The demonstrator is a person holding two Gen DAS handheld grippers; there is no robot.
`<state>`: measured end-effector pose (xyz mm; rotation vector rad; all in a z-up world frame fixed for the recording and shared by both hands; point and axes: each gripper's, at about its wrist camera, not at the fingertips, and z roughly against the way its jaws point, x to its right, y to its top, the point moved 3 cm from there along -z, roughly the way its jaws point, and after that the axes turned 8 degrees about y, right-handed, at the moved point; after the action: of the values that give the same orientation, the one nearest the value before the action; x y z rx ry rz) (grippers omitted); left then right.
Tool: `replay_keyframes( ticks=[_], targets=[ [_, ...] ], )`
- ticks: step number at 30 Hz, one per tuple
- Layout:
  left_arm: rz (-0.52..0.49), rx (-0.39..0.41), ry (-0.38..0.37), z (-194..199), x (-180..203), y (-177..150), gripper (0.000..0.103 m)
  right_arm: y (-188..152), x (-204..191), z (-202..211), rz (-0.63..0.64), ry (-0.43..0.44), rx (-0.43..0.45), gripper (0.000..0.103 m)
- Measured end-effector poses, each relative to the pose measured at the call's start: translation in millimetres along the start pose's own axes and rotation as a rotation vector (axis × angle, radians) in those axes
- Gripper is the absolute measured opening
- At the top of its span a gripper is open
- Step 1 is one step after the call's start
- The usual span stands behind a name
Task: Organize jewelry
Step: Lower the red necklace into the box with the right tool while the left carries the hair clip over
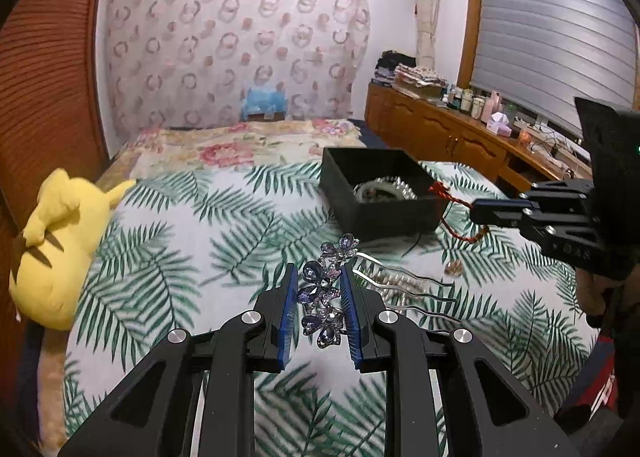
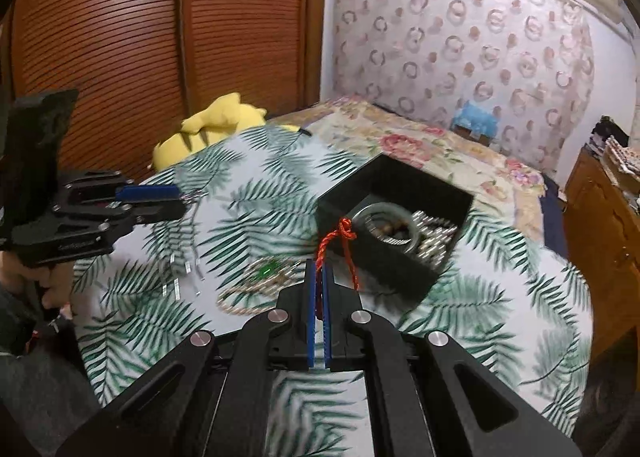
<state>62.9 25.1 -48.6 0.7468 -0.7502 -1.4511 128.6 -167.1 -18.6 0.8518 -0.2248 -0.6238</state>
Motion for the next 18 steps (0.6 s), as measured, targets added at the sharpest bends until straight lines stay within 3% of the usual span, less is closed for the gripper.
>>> replay_keyframes(
  ticks=[8,18],
  targets=[
    [-0.043,0.022,-0.008,-13.7,15.7,28.4,0.020,32.0,46.5,-9.6,-0.090,-0.010,0.029,0.003],
    [-0.064,0.016,0.005,-35.2,17.1,50.7,0.020,47.0,77.7,-50.2,-0.145,-0.042,-0.019,0.003]
  ],
)
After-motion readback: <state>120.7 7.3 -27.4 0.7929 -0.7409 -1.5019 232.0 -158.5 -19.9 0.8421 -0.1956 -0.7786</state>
